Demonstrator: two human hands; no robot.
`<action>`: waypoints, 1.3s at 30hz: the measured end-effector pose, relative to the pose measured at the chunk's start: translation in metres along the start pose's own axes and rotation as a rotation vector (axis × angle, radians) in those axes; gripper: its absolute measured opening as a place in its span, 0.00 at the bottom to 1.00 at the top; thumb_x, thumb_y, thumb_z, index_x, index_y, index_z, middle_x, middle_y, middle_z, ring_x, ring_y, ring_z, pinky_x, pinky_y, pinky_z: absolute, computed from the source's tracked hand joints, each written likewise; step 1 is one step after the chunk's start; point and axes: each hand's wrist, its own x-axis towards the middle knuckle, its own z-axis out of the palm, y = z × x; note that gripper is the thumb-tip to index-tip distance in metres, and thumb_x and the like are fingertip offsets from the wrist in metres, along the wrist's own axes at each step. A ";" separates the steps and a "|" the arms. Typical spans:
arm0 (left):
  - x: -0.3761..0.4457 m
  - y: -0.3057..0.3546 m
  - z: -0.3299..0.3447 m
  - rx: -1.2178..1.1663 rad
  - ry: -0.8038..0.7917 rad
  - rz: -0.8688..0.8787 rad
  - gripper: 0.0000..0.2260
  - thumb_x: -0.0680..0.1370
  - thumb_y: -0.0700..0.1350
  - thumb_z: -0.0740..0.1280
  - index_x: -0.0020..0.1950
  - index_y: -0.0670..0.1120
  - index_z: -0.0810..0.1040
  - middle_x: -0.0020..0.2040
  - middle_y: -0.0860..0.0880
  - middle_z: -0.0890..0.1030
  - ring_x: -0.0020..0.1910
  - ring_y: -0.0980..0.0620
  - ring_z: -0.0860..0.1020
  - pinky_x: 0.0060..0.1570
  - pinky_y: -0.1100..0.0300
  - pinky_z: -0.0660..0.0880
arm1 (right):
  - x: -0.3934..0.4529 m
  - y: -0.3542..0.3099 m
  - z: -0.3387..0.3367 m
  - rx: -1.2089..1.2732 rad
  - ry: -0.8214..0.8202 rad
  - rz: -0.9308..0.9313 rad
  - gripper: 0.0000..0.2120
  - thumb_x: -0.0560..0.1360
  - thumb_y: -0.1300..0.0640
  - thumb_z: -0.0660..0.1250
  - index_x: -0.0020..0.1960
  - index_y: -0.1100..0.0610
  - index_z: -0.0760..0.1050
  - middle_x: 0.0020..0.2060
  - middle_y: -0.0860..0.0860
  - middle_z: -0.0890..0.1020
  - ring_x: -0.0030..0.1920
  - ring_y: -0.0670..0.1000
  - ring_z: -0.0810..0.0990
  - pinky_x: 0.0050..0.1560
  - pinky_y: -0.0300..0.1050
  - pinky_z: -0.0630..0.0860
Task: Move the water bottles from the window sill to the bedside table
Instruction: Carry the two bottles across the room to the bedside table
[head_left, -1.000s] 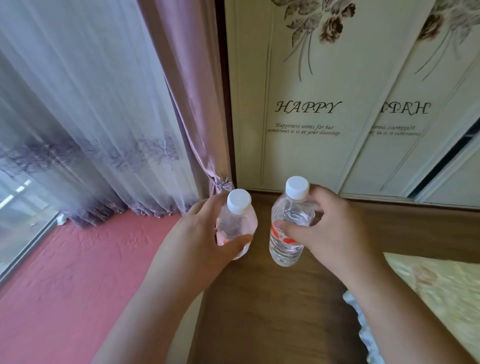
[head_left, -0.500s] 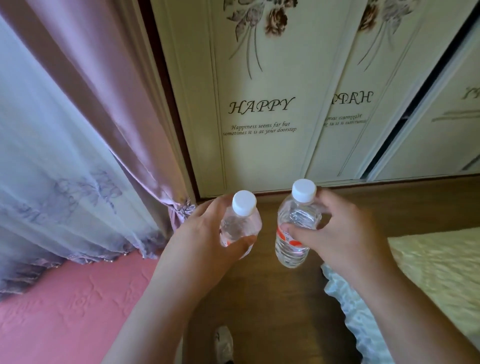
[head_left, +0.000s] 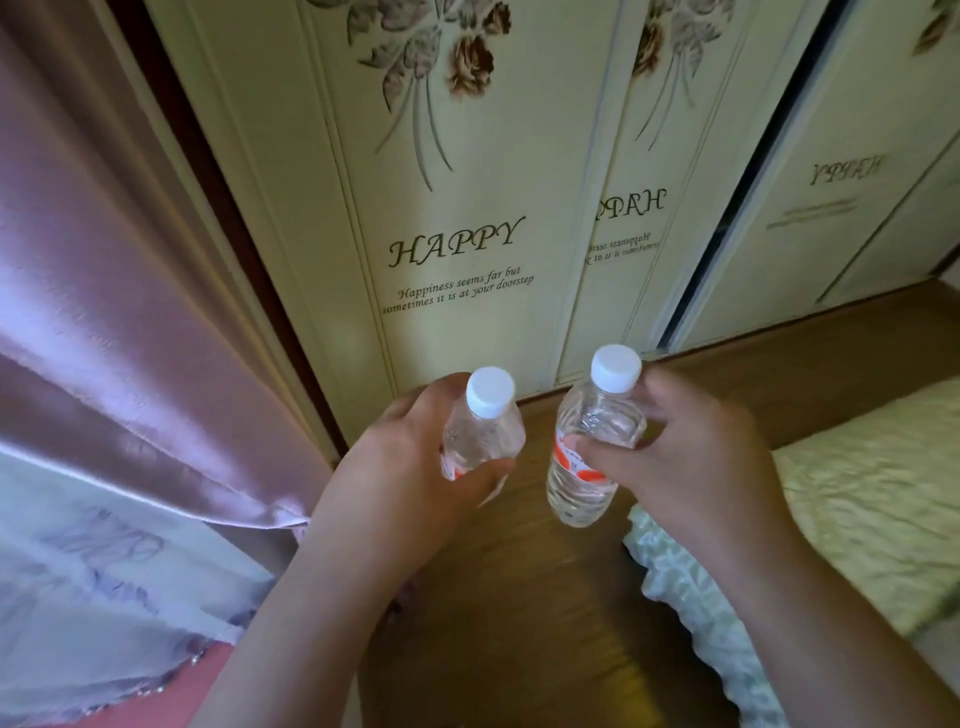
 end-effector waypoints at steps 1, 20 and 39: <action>0.005 -0.002 0.001 -0.011 -0.007 0.001 0.30 0.67 0.63 0.74 0.64 0.68 0.65 0.61 0.63 0.75 0.51 0.60 0.80 0.49 0.55 0.80 | 0.003 0.000 0.002 -0.009 0.003 0.004 0.25 0.60 0.32 0.70 0.49 0.46 0.76 0.41 0.41 0.83 0.42 0.44 0.82 0.42 0.52 0.80; 0.145 0.021 0.030 0.090 -0.018 -0.007 0.31 0.67 0.64 0.74 0.66 0.66 0.64 0.56 0.63 0.73 0.46 0.61 0.80 0.45 0.61 0.78 | 0.154 0.046 0.016 0.074 -0.017 -0.001 0.24 0.63 0.35 0.74 0.54 0.45 0.76 0.42 0.41 0.83 0.43 0.42 0.81 0.43 0.51 0.81; 0.317 0.133 0.151 0.035 -0.202 0.142 0.33 0.71 0.62 0.72 0.72 0.62 0.63 0.65 0.62 0.70 0.60 0.61 0.73 0.55 0.65 0.67 | 0.275 0.165 -0.077 -0.021 0.094 0.160 0.27 0.66 0.39 0.76 0.63 0.43 0.76 0.53 0.41 0.84 0.48 0.45 0.82 0.49 0.43 0.78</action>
